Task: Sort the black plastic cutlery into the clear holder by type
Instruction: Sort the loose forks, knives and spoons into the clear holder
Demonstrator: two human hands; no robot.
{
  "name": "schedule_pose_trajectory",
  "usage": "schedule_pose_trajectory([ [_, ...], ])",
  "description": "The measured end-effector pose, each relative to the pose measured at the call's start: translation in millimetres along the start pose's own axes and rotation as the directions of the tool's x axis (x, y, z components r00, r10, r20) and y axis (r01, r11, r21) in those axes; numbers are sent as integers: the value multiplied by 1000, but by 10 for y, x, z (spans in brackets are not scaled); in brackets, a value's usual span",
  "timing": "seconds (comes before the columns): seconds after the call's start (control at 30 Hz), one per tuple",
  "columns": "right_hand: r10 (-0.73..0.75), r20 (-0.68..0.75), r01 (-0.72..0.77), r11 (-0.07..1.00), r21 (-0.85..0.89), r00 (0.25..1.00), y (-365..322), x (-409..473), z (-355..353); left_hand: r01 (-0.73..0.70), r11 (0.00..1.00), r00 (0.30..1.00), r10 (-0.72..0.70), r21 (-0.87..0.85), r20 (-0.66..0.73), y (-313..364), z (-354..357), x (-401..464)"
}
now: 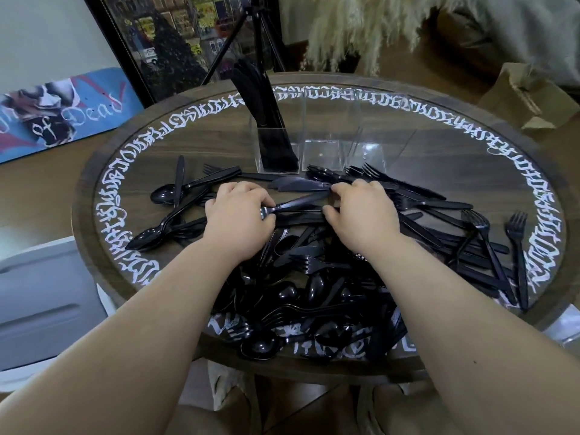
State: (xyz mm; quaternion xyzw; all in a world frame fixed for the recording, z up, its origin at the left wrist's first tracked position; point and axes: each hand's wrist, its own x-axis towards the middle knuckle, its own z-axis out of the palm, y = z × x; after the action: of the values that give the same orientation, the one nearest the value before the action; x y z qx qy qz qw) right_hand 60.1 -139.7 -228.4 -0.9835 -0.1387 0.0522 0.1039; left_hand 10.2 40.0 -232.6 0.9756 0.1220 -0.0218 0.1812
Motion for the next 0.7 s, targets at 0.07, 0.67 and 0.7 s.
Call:
schedule_pose_trajectory([
  [0.07,19,-21,-20,1000,-10,1000,0,15,2,22,999,999,-23,-48,-41,-40,-11,0],
  [0.67,-86,53,86,996,0,995,-59,44,-23,-91,993,983,78,-72,-166,-78,-65,-10],
  [0.7,-87,60,88,996,-3,994,-61,43,-23,-101,994,989,96,-38,-110,-68,-50,-13],
])
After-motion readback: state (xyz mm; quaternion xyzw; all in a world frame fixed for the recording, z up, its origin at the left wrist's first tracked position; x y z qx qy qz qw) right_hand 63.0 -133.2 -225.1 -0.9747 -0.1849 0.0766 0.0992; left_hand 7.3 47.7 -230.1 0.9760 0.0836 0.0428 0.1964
